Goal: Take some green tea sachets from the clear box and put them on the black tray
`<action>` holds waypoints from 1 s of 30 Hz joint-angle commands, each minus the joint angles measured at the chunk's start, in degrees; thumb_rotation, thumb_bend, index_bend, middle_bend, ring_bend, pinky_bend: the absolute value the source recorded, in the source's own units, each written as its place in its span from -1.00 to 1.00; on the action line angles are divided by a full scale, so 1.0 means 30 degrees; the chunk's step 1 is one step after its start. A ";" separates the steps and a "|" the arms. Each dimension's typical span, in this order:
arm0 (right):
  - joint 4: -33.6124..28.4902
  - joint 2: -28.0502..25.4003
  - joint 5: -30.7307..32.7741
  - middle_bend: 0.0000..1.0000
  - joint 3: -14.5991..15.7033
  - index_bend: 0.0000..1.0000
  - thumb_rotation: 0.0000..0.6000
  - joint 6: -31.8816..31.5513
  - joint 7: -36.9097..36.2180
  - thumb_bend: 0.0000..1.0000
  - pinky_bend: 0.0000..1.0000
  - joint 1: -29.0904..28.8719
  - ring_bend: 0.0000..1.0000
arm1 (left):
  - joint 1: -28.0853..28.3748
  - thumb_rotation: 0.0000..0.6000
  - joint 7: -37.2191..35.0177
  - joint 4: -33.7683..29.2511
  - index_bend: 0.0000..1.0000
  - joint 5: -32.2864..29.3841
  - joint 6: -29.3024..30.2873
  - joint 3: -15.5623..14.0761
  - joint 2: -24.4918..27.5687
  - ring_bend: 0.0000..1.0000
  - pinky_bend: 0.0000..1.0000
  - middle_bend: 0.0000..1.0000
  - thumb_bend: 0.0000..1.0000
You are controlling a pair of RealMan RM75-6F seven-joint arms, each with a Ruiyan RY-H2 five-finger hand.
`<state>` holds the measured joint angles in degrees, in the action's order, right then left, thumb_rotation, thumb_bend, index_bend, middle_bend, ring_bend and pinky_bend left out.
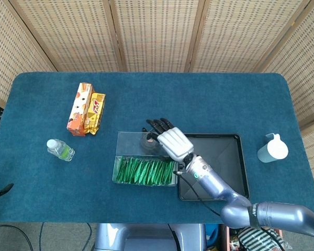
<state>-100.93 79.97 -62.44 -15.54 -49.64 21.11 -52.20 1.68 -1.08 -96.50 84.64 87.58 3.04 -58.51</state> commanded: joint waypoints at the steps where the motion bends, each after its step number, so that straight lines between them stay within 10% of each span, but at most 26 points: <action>1: -0.0192 -0.0539 -0.2712 -0.93 0.1161 -0.31 1.00 0.1036 -0.1804 -0.20 -0.83 0.0329 -1.00 | 0.0011 1.00 0.0044 -0.0007 -1.00 0.0001 -0.0013 -0.0009 -0.0018 -1.00 -1.00 -1.00 -0.80; 30: 0.0594 0.0156 -0.3314 -0.92 0.3086 -0.26 1.00 0.1168 -0.0027 -0.20 -0.72 0.0079 -1.00 | 0.0082 1.00 -0.0255 -0.0124 -1.00 0.0295 -0.0154 -0.0222 0.0122 -1.00 -1.00 -1.00 -0.80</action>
<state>-99.20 80.50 -72.35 -6.35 -46.14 21.11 -52.02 1.93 -1.83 -96.86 85.53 87.11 2.37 -58.14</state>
